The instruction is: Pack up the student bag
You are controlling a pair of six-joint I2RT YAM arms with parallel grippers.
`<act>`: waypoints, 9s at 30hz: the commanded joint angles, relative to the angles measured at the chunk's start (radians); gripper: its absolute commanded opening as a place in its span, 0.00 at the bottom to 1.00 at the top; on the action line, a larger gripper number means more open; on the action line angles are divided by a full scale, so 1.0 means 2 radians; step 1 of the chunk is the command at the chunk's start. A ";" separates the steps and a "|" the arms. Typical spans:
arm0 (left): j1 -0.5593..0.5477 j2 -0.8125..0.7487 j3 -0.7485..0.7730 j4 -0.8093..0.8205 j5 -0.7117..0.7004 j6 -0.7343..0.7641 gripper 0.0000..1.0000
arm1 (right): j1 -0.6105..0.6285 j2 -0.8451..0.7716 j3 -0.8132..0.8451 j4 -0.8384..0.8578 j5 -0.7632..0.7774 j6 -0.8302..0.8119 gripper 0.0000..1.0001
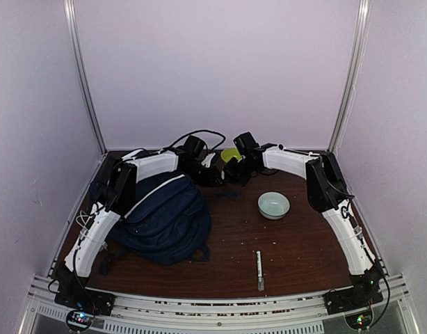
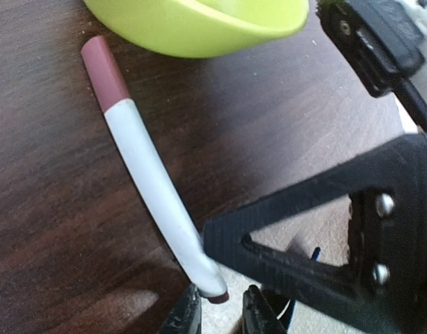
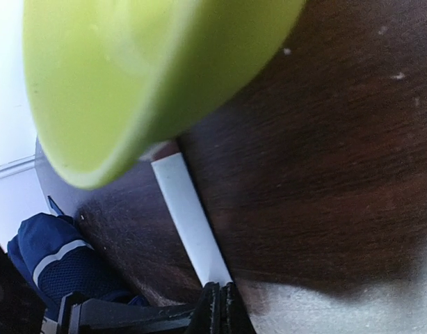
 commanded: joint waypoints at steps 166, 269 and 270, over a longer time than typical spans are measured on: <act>-0.058 0.052 0.172 -0.149 -0.217 0.104 0.22 | -0.078 -0.372 -0.338 0.135 0.289 -0.336 0.55; 0.062 -0.054 0.049 0.009 -0.026 0.019 0.52 | 0.038 -0.002 0.025 0.009 0.150 0.054 0.37; 0.063 -0.063 0.031 0.016 -0.022 0.024 0.52 | 0.037 0.004 0.034 0.002 0.146 0.048 0.37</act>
